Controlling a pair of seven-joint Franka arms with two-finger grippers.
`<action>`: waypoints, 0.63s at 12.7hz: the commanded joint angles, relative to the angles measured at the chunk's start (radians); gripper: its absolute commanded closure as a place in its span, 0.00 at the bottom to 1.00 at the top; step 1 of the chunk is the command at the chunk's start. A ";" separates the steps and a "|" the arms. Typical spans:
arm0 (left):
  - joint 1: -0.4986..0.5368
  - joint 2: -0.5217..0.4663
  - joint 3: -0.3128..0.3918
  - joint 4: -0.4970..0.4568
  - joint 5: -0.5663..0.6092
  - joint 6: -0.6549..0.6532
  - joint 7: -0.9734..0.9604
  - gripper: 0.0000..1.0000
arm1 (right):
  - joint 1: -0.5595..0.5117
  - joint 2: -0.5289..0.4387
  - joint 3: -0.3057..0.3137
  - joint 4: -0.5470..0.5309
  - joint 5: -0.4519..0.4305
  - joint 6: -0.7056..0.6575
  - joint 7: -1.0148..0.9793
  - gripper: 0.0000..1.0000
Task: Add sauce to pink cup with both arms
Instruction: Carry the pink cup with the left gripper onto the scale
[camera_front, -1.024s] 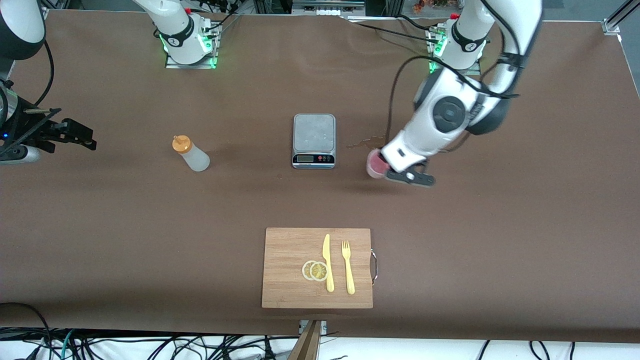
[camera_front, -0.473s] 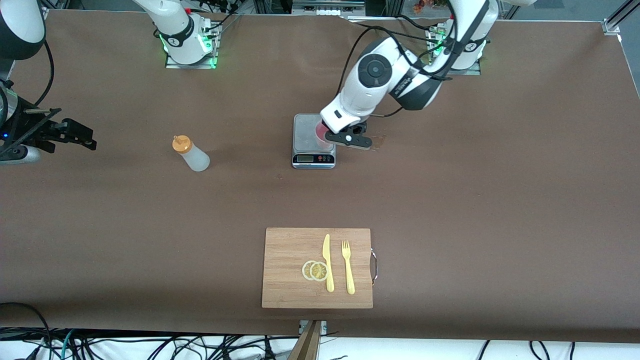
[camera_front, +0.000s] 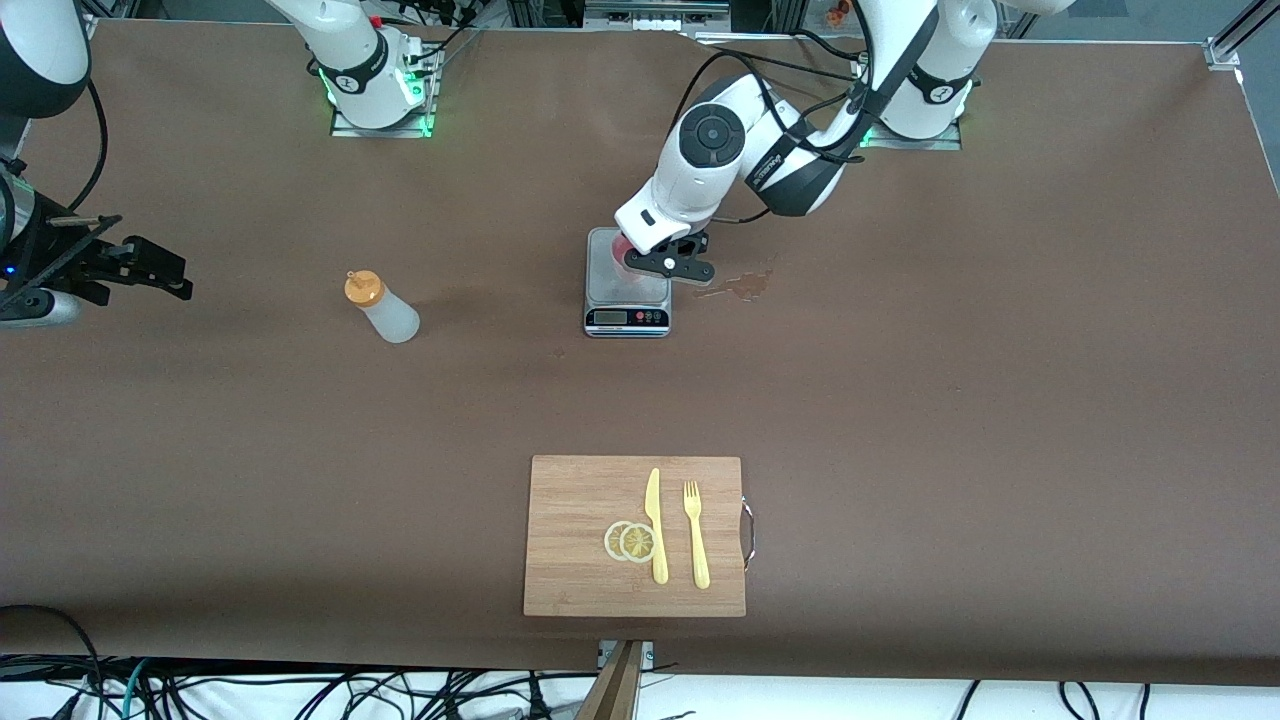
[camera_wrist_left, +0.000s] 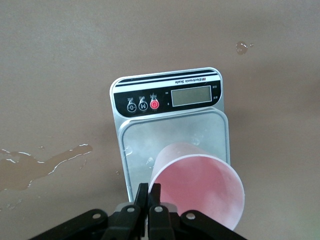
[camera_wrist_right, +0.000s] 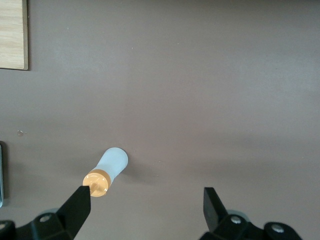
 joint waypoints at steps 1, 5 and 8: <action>-0.009 0.021 0.007 -0.007 0.026 0.038 -0.016 1.00 | -0.003 -0.020 0.002 -0.010 0.012 -0.016 -0.005 0.00; -0.011 0.042 0.007 -0.007 0.050 0.038 -0.033 0.98 | -0.004 -0.011 0.000 -0.001 0.019 -0.011 -0.009 0.00; -0.011 0.036 0.007 -0.001 0.049 0.034 -0.062 0.01 | -0.003 -0.013 0.007 -0.001 0.018 -0.011 -0.009 0.00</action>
